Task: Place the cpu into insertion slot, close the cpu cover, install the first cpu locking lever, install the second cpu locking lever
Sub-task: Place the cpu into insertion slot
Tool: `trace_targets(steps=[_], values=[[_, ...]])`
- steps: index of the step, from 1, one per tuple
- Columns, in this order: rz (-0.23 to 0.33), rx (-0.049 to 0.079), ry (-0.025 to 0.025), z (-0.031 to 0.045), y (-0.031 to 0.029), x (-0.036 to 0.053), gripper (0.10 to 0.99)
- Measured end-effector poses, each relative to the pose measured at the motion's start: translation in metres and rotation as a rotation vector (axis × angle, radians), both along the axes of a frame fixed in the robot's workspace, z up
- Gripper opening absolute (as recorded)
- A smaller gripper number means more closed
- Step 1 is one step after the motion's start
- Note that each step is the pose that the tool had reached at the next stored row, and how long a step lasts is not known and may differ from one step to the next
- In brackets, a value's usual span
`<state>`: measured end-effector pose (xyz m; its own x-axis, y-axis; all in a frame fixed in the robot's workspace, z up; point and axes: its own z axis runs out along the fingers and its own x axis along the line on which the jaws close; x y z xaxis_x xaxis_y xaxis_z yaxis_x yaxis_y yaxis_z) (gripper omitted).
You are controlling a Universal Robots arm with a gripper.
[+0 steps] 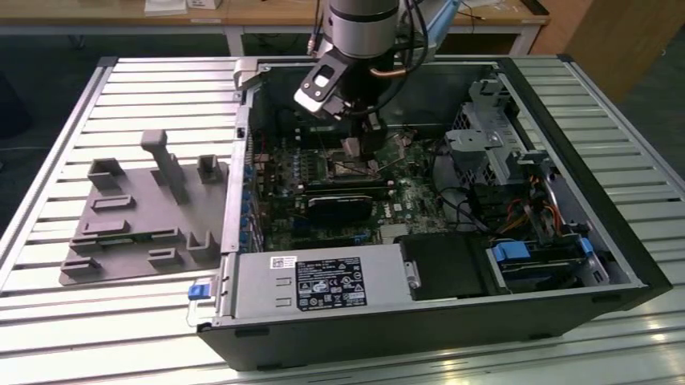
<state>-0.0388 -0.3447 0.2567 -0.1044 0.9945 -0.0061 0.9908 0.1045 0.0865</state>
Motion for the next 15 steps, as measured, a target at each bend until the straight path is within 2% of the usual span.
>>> trace_targets(steps=[2, 9, 15], values=[[-0.02, 0.0, 0.0002, -0.0013, 0.0008, -0.0004, 0.541], [-0.027, 0.0, 0.0, -0.0055, 0.0117, -0.0009, 0.541], [-0.092, 0.0, 0.0, -0.0102, 0.0129, -0.0018, 0.541]])
